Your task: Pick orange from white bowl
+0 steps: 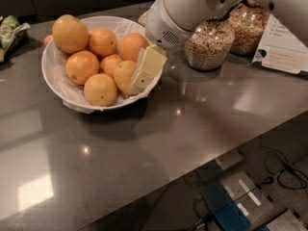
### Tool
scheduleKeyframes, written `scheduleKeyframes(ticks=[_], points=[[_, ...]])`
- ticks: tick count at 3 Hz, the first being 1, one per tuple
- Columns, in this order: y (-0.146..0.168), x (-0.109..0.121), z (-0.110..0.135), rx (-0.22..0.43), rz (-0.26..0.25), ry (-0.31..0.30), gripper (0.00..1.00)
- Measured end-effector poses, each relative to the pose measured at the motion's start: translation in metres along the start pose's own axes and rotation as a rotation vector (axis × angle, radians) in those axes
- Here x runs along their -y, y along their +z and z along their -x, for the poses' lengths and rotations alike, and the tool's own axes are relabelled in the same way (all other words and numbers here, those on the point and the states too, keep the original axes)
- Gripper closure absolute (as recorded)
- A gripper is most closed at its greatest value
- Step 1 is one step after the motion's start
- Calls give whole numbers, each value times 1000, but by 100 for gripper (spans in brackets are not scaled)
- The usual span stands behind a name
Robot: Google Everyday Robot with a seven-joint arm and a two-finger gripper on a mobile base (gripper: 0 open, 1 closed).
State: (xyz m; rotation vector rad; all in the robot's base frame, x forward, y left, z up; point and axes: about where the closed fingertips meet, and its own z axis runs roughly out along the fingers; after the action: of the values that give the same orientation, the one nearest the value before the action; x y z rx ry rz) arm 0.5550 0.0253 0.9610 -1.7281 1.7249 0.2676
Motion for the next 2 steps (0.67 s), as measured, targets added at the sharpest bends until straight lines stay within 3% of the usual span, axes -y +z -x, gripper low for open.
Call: scheduleKeyframes(ticks=[1,2], points=[[17,22,38,118,-60,-26,0],[28,37,60,188,-95,-29,0]])
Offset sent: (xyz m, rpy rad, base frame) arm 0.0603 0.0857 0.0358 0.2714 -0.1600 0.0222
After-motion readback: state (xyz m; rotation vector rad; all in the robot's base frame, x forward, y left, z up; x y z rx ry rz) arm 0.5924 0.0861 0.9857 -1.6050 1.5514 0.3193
